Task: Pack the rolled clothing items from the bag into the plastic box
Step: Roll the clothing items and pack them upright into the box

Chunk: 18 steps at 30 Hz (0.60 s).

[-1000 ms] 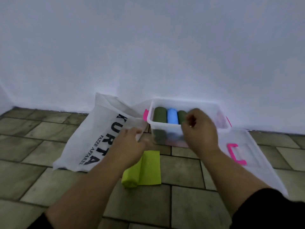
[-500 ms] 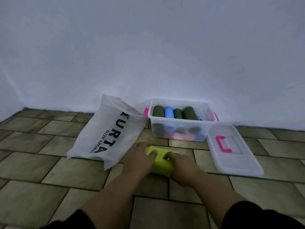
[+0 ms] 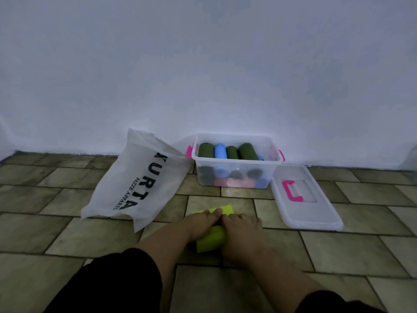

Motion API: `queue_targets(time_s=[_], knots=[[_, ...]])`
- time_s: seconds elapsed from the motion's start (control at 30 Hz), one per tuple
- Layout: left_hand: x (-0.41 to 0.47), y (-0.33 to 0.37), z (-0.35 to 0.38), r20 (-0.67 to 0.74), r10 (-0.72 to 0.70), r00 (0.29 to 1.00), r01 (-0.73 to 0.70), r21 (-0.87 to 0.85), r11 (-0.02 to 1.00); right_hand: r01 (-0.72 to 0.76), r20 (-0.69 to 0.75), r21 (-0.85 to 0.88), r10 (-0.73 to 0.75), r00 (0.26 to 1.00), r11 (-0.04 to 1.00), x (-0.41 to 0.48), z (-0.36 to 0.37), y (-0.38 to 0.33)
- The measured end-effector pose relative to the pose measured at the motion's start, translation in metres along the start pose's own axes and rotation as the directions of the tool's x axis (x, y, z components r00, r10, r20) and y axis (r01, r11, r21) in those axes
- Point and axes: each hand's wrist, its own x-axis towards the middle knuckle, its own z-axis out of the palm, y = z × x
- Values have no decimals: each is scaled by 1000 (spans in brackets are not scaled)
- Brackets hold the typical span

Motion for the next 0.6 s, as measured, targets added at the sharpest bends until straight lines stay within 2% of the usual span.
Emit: queue_targets(time_s=[0.1, 0.17, 0.37, 0.47, 0.53, 0.6], knots=[[3, -2, 1, -14, -31, 999, 31, -4, 1000, 60, -19, -51, -61, 998, 997, 0, 0, 6], [5, -3, 2, -11, -35, 999, 36, 16, 999, 95, -26, -23, -96, 995, 995, -1, 0, 9], [8, -5, 3, 8, 26, 1000, -26, 153, 988, 112, 1, 193, -115, 993, 975, 2, -7, 22], [7, -4, 5, 7, 74, 997, -74, 233, 970, 61, 88, 286, -89, 992, 956, 8, -16, 26], [5, -5, 7, -48, 115, 992, -96, 290, 952, 30, 118, 352, -76, 990, 936, 12, -19, 28], [1, -6, 12, -216, 170, 961, -99, 305, 947, 21, 127, 382, -75, 989, 924, 15, -20, 28]])
